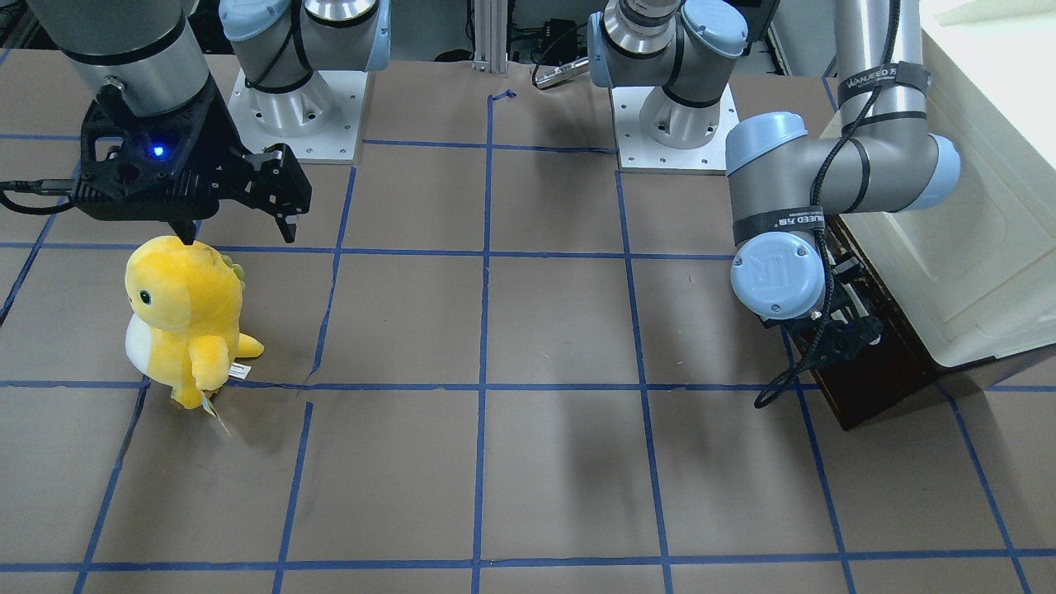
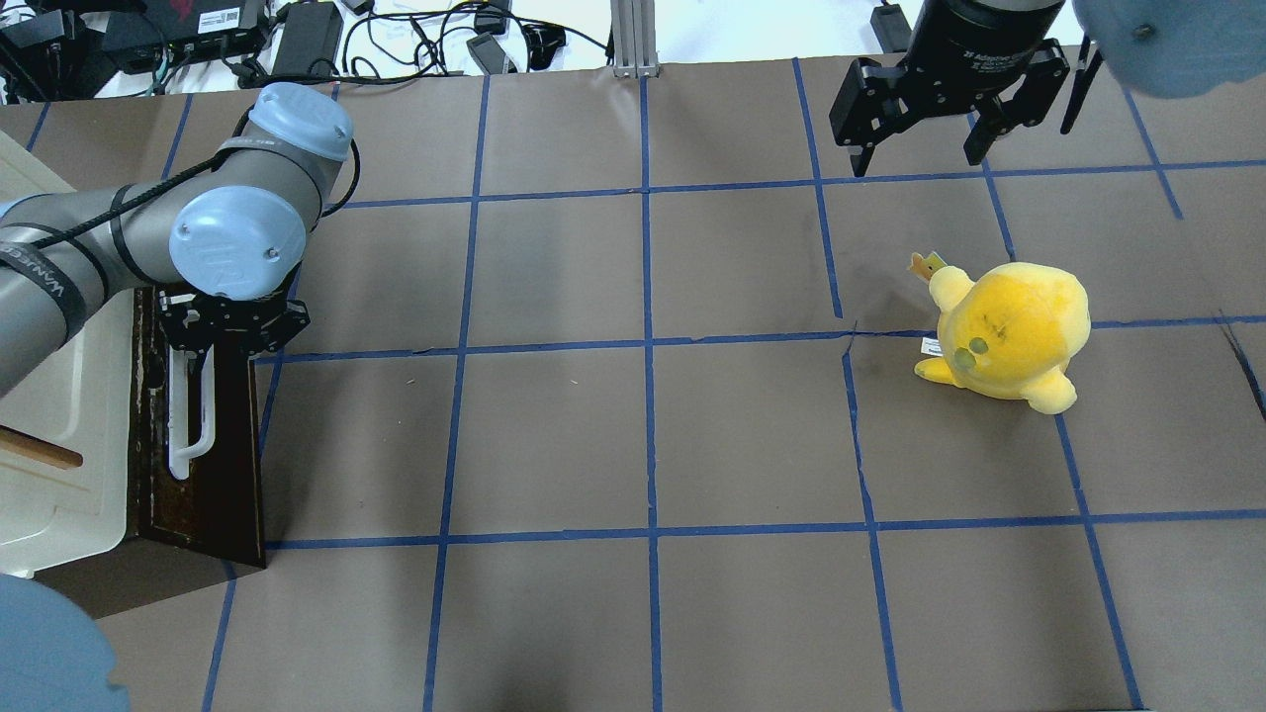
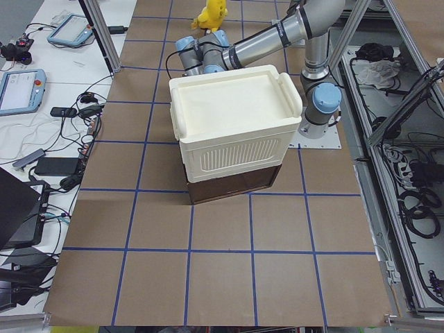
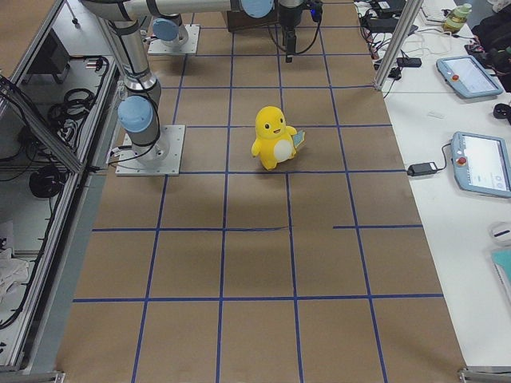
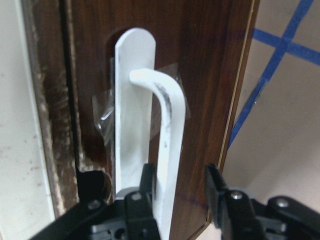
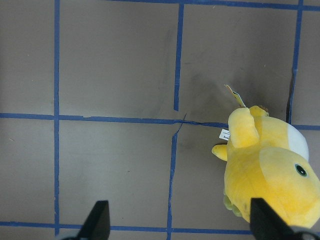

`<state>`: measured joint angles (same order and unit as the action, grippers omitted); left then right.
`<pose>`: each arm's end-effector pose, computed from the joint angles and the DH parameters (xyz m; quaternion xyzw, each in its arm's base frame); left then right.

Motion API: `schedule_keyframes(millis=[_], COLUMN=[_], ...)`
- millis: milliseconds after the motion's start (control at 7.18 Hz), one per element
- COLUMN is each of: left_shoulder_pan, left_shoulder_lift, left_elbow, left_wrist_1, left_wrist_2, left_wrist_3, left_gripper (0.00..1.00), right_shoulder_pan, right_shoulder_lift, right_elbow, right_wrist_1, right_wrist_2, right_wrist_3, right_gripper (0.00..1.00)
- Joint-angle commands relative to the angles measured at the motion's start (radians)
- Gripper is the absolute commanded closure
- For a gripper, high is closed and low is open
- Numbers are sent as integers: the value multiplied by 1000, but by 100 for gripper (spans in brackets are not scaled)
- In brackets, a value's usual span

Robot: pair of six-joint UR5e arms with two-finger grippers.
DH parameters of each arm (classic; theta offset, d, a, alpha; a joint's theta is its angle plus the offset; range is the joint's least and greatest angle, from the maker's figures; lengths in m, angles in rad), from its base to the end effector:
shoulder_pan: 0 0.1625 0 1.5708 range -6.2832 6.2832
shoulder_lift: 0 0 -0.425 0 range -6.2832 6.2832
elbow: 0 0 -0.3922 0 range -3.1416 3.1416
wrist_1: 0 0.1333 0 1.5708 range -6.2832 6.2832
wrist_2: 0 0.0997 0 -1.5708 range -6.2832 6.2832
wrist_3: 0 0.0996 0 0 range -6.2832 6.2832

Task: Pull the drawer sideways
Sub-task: 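Pull the handle with the left gripper, sliding the drawer out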

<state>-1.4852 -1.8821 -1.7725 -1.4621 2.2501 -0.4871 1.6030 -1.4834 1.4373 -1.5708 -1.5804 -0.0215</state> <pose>-0.0249 -0.5372 0.2641 -0.1967 0.9050 0.1204 0.3576 0.1494 -0.5285 0.5091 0.0267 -0.9994 0.0231 0.0047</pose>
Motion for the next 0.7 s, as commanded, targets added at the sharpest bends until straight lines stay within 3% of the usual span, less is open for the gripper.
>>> schedule_keyframes(millis=[0, 279, 557], left_shoulder_pan=[2, 13, 13], left_shoulder_lift=[3, 6, 8], left_elbow=[1, -1, 1], left_wrist_1=[-9, -9, -9], left_wrist_2=[2, 2, 0], left_wrist_3=[-1, 1, -1], left_gripper=[57, 59, 77], right_shoulder_pan=[0, 0, 0], right_shoulder_lift=[0, 0, 0], right_elbow=[0, 0, 0], right_wrist_1=[0, 0, 0], right_wrist_2=[0, 0, -1], right_wrist_3=[0, 0, 0], right_gripper=[0, 0, 0])
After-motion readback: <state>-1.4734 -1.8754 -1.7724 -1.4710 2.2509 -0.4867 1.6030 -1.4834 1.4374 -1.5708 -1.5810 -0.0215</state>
